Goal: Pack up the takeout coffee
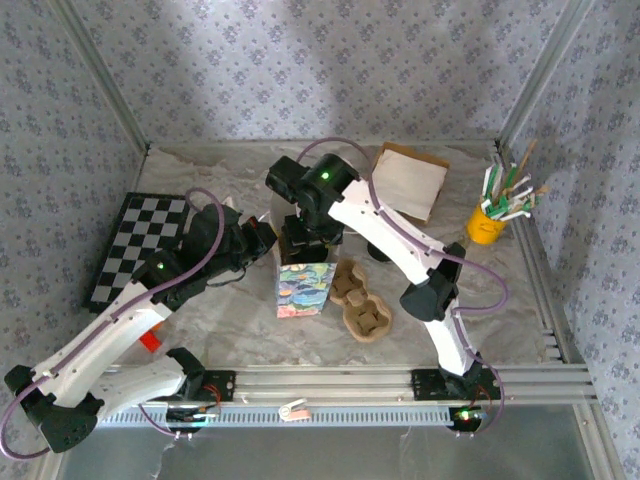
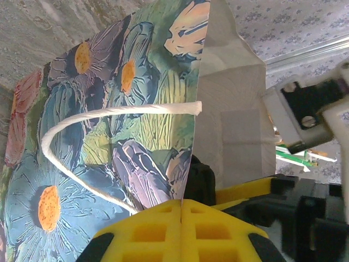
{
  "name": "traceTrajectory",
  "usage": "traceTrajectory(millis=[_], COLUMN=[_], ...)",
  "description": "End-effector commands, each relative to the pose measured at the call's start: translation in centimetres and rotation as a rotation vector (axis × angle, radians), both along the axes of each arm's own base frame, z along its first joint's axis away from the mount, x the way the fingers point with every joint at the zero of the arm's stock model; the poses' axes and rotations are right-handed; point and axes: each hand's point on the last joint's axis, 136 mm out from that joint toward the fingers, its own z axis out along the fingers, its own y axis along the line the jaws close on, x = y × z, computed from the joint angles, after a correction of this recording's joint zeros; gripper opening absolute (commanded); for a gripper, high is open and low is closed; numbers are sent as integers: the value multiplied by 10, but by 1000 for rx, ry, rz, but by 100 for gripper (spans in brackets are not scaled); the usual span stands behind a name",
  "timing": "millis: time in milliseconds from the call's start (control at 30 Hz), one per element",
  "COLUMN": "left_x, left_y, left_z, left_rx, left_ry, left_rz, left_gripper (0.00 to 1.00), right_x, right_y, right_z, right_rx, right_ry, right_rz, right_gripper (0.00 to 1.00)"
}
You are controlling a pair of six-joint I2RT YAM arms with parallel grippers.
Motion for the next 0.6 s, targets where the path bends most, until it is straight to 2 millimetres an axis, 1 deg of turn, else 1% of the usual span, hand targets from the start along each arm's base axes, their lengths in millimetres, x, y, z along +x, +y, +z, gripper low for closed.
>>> traceTrajectory(millis=[0, 100, 200, 333, 567], left_x=[0, 0, 0, 0, -1], left_y=[-4, -4, -3, -2, -4], left_z=[12, 11, 11, 10, 9], left_rx=[-1, 9, 12, 18, 32], left_ry=[-43, -44, -46, -50, -55], left_rz=[-31, -33, -31, -33, -51], left_gripper=[0, 0, 0, 0, 0], right_x=[-31, -31, -30, -28, -23], right_y=[-38, -39, -35, -33, -36], right_z=[-13, -18, -22, -23, -28], right_rx=[-177, -190, -191, -192, -222], right_ry=[145, 158, 167, 163, 144], right_rz=[16, 15, 18, 17, 51], right_gripper=[61, 61, 61, 61, 61])
